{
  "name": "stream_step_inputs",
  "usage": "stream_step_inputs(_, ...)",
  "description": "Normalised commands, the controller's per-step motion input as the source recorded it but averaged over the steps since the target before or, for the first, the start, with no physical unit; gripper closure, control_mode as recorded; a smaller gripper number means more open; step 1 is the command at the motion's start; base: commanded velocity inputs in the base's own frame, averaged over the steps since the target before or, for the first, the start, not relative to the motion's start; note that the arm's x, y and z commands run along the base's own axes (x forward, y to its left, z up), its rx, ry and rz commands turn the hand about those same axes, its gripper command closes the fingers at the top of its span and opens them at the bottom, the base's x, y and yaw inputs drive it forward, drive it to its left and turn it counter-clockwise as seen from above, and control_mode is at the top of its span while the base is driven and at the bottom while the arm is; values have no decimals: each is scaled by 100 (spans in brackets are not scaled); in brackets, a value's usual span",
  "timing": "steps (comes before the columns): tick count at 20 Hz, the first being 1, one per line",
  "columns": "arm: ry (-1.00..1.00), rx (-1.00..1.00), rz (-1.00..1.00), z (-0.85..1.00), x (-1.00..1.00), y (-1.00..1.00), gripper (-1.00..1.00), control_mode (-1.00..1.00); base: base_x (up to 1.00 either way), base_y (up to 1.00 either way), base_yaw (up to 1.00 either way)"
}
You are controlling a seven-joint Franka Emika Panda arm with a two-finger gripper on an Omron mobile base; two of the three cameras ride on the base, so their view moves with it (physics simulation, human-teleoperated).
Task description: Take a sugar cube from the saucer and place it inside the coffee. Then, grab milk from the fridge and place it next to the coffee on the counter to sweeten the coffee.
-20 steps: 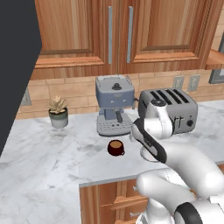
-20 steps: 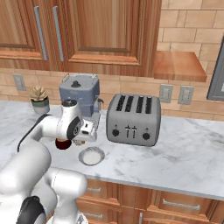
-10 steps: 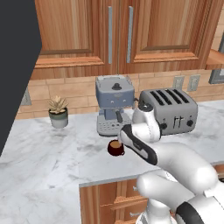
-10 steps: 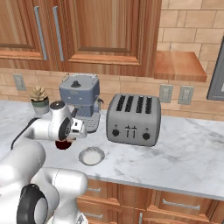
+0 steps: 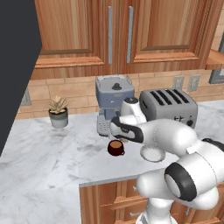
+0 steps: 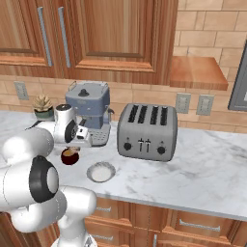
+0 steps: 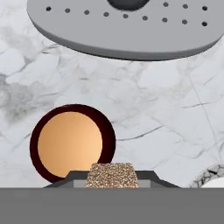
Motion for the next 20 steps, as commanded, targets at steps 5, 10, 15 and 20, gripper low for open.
stream_step_inputs(5,0,0,0,-8,0,9,100,-100,0,0,0)
stream_step_inputs(10,0,0,0,-17,-1,5,100,-100,0,0,0)
stream_step_inputs(15,-1,0,0,0,-14,10,100,-100,0,0,0)
stream_step_inputs(20,1,0,0,-2,5,28,100,-100,0,0,0)
